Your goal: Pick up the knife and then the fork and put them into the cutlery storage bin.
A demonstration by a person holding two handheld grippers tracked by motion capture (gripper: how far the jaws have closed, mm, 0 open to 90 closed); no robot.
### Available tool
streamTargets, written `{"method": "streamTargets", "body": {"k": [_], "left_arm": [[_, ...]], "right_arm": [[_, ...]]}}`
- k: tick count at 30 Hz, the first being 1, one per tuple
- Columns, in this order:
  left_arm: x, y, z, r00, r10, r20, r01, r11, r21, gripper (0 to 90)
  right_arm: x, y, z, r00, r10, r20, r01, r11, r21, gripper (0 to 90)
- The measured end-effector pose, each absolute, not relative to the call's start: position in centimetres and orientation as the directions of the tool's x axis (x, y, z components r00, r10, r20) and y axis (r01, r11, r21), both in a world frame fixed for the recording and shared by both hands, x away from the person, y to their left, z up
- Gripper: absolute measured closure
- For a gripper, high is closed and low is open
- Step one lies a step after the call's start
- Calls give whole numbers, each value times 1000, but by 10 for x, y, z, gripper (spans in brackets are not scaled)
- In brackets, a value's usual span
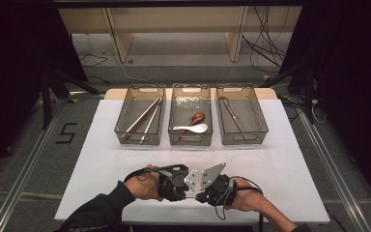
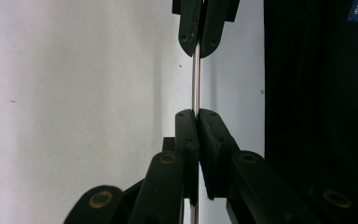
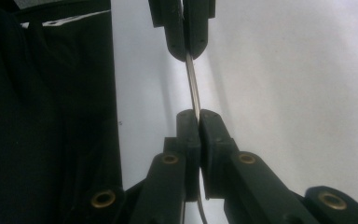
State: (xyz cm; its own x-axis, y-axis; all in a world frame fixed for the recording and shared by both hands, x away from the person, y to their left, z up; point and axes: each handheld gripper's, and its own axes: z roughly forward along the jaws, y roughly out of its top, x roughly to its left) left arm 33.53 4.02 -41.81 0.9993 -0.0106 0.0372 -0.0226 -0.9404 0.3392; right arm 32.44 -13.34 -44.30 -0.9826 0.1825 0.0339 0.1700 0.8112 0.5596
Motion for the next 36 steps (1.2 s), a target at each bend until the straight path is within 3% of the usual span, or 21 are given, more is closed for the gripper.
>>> {"method": "streamTargets", "body": {"k": [2,10,17,29,36], "left_arm": [[337,42,-415,999,-4,46,-20,-935,353,843],[342,57,-404,995,58,75,23,-914,406,655],[348,83,-396,971,231,65,160,-824,544,425],[356,138,-405,868,495,-30,379,-622,685,284],[355,157,-410,811,581,-68,441,-531,724,243]], "right_arm": [[325,-135,-442,-979,200,41,188,804,564,884],[330,-143,-439,-969,247,18,213,797,564,885],[342,-160,-431,-940,340,-10,268,758,595,884],[366,-192,-410,-851,523,-45,366,652,664,883],[390,-211,-393,-783,620,-58,409,583,702,883]]}}
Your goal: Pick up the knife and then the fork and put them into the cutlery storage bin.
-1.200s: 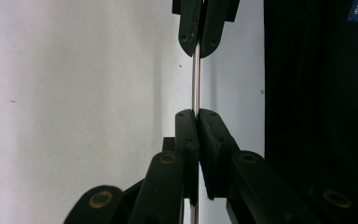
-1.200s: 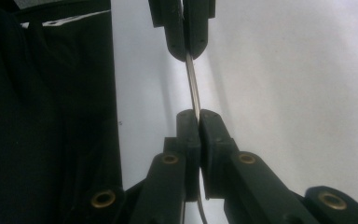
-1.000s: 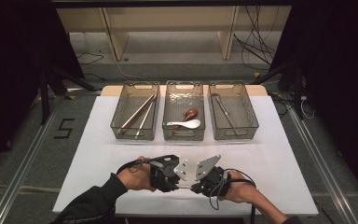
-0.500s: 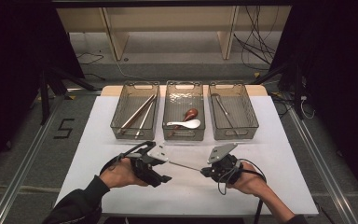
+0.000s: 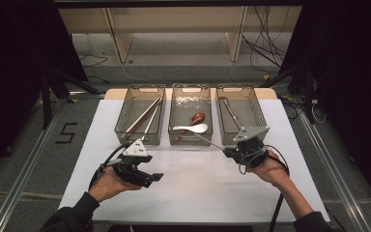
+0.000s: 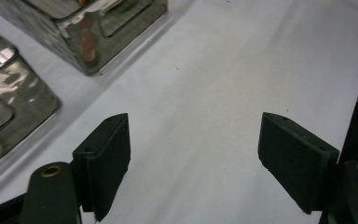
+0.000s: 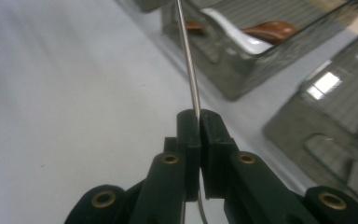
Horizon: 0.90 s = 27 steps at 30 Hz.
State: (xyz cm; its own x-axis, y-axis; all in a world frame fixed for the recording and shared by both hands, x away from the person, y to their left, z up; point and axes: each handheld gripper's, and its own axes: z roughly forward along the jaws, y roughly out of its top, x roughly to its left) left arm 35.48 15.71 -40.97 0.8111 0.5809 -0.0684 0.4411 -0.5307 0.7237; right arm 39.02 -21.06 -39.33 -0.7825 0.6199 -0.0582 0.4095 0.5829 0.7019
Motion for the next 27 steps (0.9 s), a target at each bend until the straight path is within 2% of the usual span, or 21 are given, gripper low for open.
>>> {"method": "streamTargets", "body": {"k": [14,27], "left_arm": [[350,181,-411,750,653,-107,470,-412,780,211],[342,188,-414,732,670,-122,468,-365,805,176]], "right_arm": [[449,-241,-366,-619,783,-63,490,447,748,883],[496,-252,-371,-470,882,-23,596,336,730,882]]}}
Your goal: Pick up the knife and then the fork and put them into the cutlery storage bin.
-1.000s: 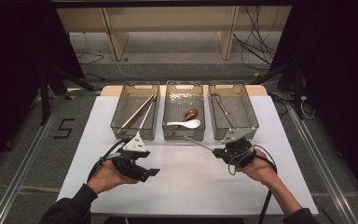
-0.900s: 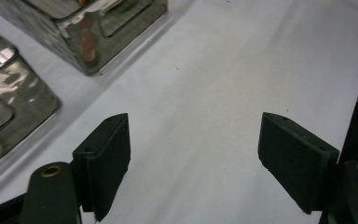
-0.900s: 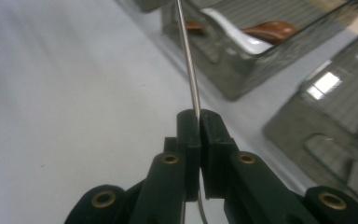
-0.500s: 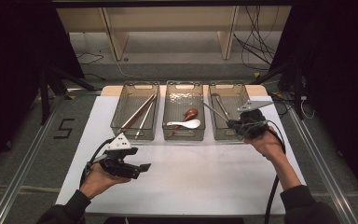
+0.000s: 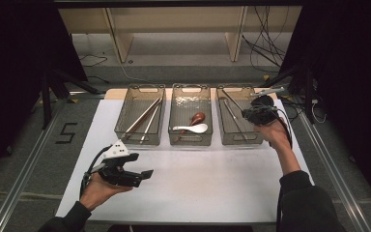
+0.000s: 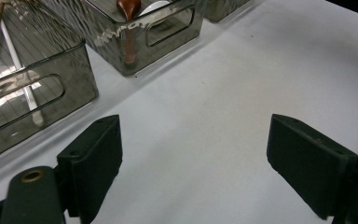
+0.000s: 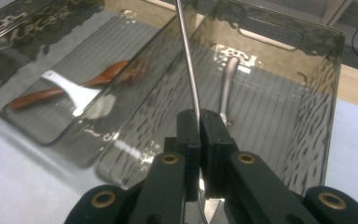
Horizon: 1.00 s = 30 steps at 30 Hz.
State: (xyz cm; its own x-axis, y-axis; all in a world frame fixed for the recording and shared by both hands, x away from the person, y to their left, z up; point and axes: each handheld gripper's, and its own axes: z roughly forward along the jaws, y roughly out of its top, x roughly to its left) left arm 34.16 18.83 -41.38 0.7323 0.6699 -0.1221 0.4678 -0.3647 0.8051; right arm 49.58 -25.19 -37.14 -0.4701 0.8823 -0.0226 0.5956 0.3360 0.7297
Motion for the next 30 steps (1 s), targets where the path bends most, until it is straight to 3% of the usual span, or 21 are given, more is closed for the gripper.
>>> {"method": "streamTargets", "body": {"k": [11,30], "left_arm": [[337,193,-414,721,682,-123,462,-341,819,169],[338,191,-417,723,674,-152,482,-335,810,162]], "right_arm": [[513,-260,-378,-387,922,12,641,259,723,881],[531,-255,-395,-348,937,24,693,240,680,872]]}}
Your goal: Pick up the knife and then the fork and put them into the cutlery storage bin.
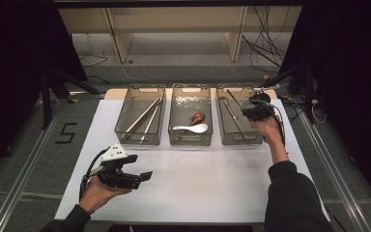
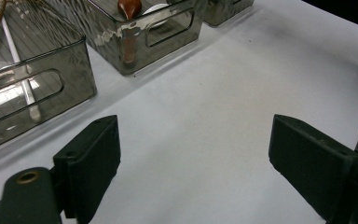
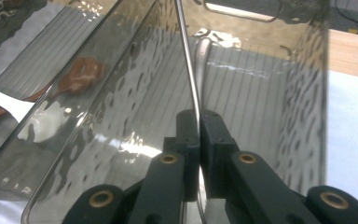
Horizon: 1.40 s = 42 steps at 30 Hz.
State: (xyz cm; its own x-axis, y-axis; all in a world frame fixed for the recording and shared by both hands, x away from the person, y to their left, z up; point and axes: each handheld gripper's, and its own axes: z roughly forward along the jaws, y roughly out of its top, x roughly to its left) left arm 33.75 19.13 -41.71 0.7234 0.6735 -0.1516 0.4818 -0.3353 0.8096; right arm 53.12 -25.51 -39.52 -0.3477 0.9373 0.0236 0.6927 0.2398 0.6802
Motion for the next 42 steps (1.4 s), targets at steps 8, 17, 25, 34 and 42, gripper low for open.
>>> {"method": "streamTargets", "body": {"k": [8,17,25,34,42], "left_arm": [[337,192,-417,720,675,-162,487,-326,810,160],[338,192,-417,719,677,-160,487,-325,811,159],[338,192,-417,720,675,-161,483,-320,815,158],[338,193,-416,717,678,-163,482,-312,819,158],[339,192,-416,710,684,-167,484,-302,821,157]], "right_arm": [[535,-247,-399,-372,928,30,690,254,678,620],[525,-250,-391,-401,915,47,674,259,691,529],[502,-243,-379,-456,884,108,631,235,739,428],[467,-227,-379,-504,849,160,587,201,784,333],[439,-222,-380,-531,828,180,548,173,818,296]]}}
